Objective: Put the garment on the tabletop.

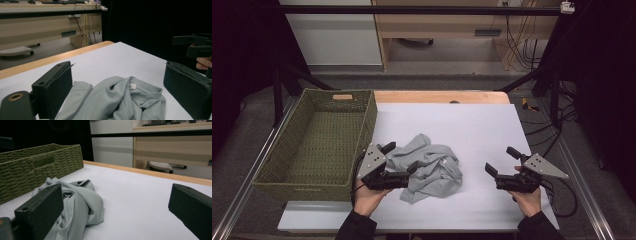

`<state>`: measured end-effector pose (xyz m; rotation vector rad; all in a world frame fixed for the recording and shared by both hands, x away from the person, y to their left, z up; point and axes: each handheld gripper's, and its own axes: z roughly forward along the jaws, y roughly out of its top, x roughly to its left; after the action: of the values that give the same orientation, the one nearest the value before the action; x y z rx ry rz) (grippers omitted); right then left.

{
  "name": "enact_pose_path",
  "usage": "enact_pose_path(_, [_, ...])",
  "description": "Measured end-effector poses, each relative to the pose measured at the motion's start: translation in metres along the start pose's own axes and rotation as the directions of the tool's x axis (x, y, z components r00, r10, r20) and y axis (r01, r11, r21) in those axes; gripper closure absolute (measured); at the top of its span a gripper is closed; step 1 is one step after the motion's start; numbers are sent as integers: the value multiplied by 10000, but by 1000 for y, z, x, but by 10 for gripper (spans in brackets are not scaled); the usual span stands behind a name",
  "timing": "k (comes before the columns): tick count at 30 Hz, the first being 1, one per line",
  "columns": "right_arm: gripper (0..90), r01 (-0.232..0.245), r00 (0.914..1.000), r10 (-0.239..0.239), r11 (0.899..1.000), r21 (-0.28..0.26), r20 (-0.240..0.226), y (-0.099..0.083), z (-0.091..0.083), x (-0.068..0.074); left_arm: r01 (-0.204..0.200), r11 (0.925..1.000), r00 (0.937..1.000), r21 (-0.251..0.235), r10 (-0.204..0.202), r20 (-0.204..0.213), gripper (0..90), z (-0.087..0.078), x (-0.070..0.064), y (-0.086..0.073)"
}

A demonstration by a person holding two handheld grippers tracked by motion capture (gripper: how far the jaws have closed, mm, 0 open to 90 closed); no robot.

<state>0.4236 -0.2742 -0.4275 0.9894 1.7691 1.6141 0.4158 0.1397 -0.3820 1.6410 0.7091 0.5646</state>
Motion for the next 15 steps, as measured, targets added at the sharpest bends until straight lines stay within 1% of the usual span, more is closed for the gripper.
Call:
enact_pose_path(3, [5, -37, 10000, 37, 10000, 35, 12, -1, 0, 0, -33, 9998, 10000, -195, 33, -7, 49, -6, 1, -6])
enact_pose_path(5, [4, -80, 10000, 80, 10000, 58, -2, -1, -1, -1, -107, 9998, 9999, -137, 107, -15, 47, -8, 2, -11])
enact_pose_path(8, [4, -29, 10000, 29, 10000, 58, -4, -1, -1, -1, -85, 9999, 10000, -67, 85, -24, 44, -9, 3, -17])
enact_pose_path(10, [4, -125, 9999, 125, 9999, 50, 58, -1, -1, -1, -132, 9999, 9999, -23, 132, -82, 43, -9, 4, -20])
enact_pose_path(15, [4, -63, 10000, 63, 9999, 101, 31, -2, -1, -1, -122, 9999, 9997, -35, 122, -223, 36, -11, 6, -22])
